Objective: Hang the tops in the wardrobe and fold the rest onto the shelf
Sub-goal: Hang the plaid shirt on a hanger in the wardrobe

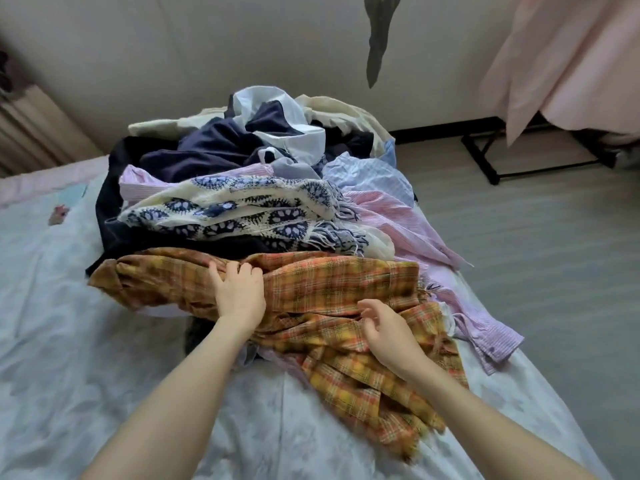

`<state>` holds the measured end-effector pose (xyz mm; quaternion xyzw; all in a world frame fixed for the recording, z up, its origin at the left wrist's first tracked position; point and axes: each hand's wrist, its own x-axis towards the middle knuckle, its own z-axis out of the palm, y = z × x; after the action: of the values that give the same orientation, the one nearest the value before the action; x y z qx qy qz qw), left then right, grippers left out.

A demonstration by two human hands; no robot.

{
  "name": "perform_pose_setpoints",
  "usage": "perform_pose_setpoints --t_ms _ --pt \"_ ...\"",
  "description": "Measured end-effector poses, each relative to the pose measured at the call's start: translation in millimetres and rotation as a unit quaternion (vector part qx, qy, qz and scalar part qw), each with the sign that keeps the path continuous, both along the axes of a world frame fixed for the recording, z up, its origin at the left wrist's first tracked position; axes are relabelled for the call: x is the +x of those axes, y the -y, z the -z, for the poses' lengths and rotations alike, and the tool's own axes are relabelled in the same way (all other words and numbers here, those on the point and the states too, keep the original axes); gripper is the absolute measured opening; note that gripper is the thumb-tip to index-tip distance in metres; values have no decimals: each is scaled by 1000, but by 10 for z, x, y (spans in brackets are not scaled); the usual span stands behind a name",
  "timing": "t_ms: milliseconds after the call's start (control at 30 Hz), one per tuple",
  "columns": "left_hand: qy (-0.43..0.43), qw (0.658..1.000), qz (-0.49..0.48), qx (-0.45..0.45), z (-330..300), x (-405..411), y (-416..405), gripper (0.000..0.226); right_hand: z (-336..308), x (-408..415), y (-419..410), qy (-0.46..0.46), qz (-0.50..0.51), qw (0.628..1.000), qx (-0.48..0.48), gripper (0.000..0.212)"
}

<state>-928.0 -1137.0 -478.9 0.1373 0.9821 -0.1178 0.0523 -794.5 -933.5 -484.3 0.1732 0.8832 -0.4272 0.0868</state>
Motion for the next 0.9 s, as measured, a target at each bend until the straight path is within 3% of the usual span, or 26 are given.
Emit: perform_pose_setpoints --t_ms 67,133,233,300,367,467,533,600,667,700,767,833,900 --pt "16 999 28 35 -45 26 4 26 8 50 9 -6 12 1000 -1 38" --pt "40 989 65 126 -155 161 -6 26 -42 86 38 -45 5 999 14 46" --pt "102 933 122 323 -449 586 -38 20 -231 107 88 -84 -100 985 109 82" --pt "102 906 152 381 -689 833 -58 24 -414 117 167 -68 -189 966 160 92" --pt "80 873 150 457 -858 964 -65 22 -565 141 254 -54 -206 973 93 76" --pt "77 827 64 553 -1107 1113 34 14 -887 345 422 -71 -148 983 -88 26" --pt "126 811 17 571 -1189 1260 149 14 -1076 579 478 -60 -114 987 -100 20" --pt "219 807 -11 548 -1214 1413 235 39 -1261 758 452 -83 -80 987 -115 19" --pt "290 826 14 483 -1248 1682 284 67 -1533 1009 403 -115 -18 980 -162 21" --pt "298 844 41 445 -1258 1835 277 68 -1670 1152 359 -131 28 974 -183 20" --pt "301 857 60 414 -1260 2048 216 38 -1857 1357 225 -166 129 953 -219 18" --pt "313 844 59 432 -1372 2248 108 8 -2076 1663 74 -216 226 926 -212 17" --pt "329 829 96 441 -1539 2430 -56 8 -2230 2003 -86 -233 296 912 -163 16"
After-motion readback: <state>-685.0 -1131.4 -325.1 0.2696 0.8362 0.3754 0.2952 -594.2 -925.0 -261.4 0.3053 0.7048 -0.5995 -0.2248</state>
